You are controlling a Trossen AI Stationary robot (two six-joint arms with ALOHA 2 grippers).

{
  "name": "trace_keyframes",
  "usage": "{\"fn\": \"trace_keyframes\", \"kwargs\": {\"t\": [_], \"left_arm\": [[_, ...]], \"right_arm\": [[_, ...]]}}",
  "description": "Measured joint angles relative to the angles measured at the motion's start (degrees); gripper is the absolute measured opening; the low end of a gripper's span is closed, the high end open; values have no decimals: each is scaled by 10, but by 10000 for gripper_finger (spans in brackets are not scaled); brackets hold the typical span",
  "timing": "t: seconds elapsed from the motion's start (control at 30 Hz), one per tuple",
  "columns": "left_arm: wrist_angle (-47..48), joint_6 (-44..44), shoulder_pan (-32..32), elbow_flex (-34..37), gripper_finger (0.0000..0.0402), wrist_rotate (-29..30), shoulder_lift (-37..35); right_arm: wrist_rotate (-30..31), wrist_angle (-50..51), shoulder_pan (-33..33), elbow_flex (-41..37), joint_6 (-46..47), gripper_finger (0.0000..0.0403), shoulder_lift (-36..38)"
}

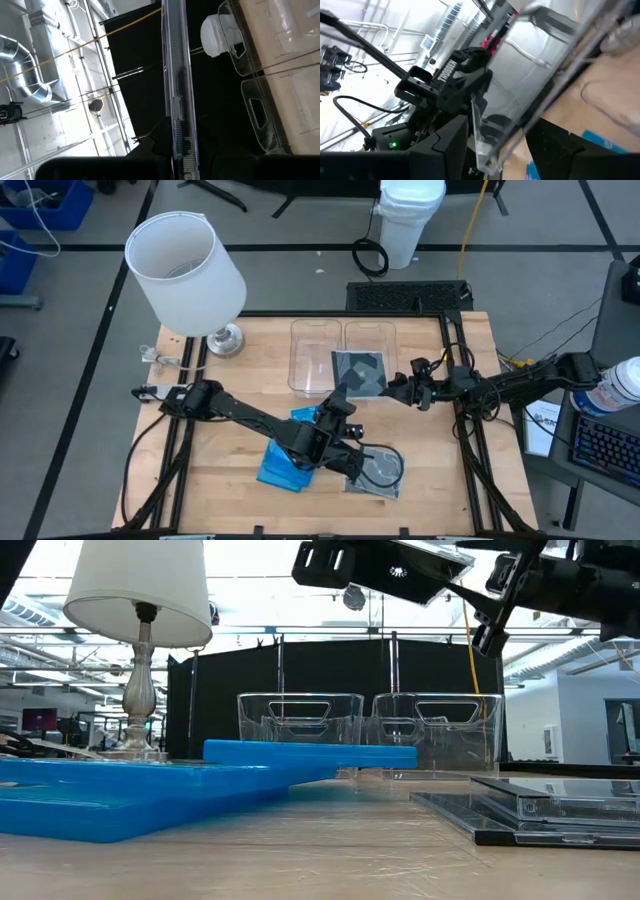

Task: Pick & place jewel cases by type
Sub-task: Put the top black CD case into the right transparent bin

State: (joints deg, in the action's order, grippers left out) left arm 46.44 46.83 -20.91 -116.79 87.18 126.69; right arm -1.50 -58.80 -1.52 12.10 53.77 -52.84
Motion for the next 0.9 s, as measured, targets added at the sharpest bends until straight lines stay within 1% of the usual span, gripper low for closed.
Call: {"fn": "trace_keyframes", "kwargs": {"t": [0.17, 0.37, 0.43, 0.53, 0.63, 0.7, 0.77, 0.9], "left_arm": [[0, -5, 0, 0, 42, 0, 0], [2, -4, 0, 0, 42, 5, 0], [3, -4, 0, 0, 42, 8, 0], [3, -2, -2, 0, 43, 9, 0], [3, -2, -5, 0, 46, 9, 0], [1, -4, -9, 0, 59, 9, 0], [-1, -4, -14, 0, 83, 11, 0], [-2, 10, -30, 0, 154, 16, 0]], "right_arm": [[-2, -10, 0, 0, -38, 141, -8], [-14, -10, 0, 0, -64, 69, -10], [-14, -11, 0, 0, -73, 50, -10], [-14, -11, 0, 0, -87, 39, -10], [-14, -11, 0, 0, -113, 45, -10], [-15, -10, 0, 0, -134, 54, -10], [-16, -10, 0, 0, -155, 59, -10], [-18, -11, 0, 0, -185, 51, -10]]}}
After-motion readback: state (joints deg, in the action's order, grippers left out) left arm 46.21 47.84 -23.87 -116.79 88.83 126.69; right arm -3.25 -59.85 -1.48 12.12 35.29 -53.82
